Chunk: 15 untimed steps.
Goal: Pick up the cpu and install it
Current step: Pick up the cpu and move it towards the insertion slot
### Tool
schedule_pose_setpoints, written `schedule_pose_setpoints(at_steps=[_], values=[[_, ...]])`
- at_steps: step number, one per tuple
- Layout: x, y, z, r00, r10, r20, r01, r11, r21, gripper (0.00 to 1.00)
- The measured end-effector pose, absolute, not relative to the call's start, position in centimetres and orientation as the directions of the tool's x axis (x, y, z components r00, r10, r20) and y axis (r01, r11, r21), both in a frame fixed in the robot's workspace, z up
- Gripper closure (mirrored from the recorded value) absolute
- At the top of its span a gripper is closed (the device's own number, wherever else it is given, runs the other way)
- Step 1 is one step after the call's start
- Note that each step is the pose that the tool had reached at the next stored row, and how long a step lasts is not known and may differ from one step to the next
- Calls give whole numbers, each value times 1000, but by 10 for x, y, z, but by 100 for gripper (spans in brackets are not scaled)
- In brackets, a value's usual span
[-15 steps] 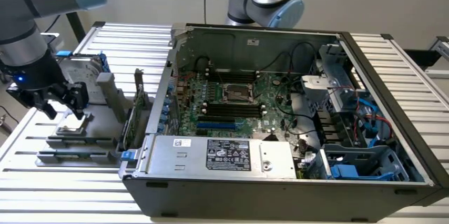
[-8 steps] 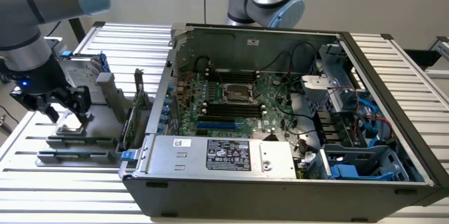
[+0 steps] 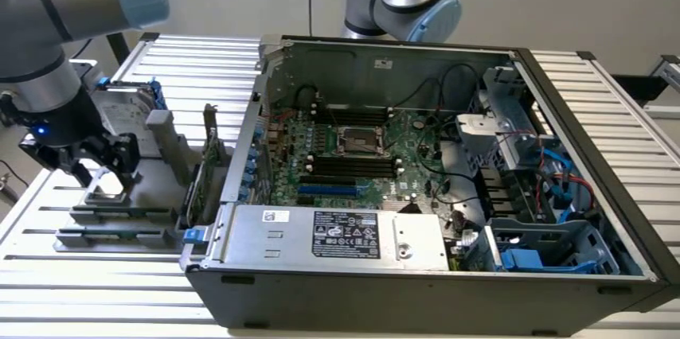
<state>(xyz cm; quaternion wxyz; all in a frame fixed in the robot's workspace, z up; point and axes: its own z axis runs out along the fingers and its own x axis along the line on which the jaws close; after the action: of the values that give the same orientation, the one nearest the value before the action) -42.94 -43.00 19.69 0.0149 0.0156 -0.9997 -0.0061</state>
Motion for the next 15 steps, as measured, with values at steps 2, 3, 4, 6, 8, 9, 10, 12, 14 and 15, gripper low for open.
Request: schedule_pose_setpoints(at_steps=[2, 3, 4, 6, 8, 9, 10, 12, 14, 15], values=[[-429, -430, 195, -999, -30, 31, -30, 999, 15, 35], [-429, -430, 195, -999, -30, 32, -30, 999, 16, 35], [-429, -430, 194, -999, -30, 34, -29, 999, 18, 35], [-429, -430, 193, -999, -30, 37, -29, 999, 19, 35], [-429, -430, 192, -999, -30, 40, -29, 999, 20, 35], [-428, -430, 192, -999, -30, 40, -29, 999, 20, 35], [-428, -430, 191, -999, -30, 41, -29, 999, 20, 35], [-428, -429, 191, -999, -30, 42, -29, 999, 21, 35], [-428, -429, 191, -999, -30, 43, -29, 999, 20, 35], [-428, -428, 190, -999, -29, 43, -28, 999, 21, 35]])
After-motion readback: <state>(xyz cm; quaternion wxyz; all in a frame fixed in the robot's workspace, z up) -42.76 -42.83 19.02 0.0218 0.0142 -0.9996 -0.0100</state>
